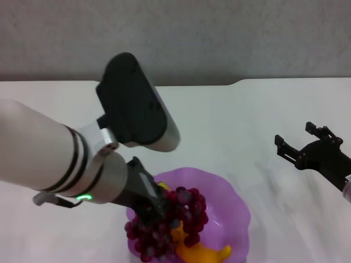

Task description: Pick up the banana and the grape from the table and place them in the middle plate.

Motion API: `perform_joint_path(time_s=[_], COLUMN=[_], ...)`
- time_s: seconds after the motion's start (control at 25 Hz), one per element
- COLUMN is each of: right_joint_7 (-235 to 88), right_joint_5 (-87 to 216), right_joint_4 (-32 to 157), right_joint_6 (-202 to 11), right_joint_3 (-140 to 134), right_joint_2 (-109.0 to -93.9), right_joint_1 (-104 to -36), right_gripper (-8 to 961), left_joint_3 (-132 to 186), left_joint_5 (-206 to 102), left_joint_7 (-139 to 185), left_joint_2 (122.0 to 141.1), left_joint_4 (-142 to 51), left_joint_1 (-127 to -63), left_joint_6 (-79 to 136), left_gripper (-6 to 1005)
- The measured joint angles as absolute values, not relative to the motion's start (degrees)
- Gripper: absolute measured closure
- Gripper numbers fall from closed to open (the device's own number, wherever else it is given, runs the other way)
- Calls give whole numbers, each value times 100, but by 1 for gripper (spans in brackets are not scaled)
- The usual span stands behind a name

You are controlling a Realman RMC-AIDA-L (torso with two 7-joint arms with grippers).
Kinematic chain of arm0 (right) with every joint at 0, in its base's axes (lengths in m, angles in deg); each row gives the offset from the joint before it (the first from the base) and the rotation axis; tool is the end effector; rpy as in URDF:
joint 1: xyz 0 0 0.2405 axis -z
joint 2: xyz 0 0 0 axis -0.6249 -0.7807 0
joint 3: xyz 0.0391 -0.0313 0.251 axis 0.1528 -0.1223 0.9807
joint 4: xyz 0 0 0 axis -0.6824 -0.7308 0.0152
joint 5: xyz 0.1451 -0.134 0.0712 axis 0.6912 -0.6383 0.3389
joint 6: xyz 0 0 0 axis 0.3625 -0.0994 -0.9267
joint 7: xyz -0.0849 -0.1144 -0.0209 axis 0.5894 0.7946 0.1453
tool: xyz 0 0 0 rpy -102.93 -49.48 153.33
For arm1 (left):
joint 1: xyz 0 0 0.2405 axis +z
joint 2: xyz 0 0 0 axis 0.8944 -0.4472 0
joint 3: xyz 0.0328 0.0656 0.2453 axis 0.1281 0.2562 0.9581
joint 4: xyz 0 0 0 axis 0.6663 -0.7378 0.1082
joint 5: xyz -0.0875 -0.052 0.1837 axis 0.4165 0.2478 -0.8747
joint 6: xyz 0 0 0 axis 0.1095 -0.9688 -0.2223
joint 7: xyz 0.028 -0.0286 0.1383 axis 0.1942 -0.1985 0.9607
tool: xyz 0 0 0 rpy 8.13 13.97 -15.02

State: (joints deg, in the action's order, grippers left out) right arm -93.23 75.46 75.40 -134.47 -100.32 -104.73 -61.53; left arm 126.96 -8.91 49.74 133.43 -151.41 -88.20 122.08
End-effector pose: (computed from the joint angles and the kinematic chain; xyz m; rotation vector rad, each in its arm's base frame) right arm 0.3391 0.3389 -0.0370 -1.9696 0.6042 0.4810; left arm -0.1013 0.2886 -0.0183 -2.6863 -0.3423 0.4049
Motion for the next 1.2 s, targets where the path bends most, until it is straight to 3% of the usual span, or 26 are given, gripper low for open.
perform_joint_path(time_s=[1.2], right_joint_7=[-9344], right_joint_5=[7534], right_joint_4=[7562], right_joint_6=[-13447], right_joint_3=[-10078], right_joint_2=[-10481], right_joint_1=[-6144], right_gripper=[64], left_joint_3=[13318], left_joint_5=[-1006], left_joint_7=[4494], left_joint_2=[13351], left_joint_4=[-14543], left_joint_1=[-9271], left_joint_6=[10904], left_gripper=[802])
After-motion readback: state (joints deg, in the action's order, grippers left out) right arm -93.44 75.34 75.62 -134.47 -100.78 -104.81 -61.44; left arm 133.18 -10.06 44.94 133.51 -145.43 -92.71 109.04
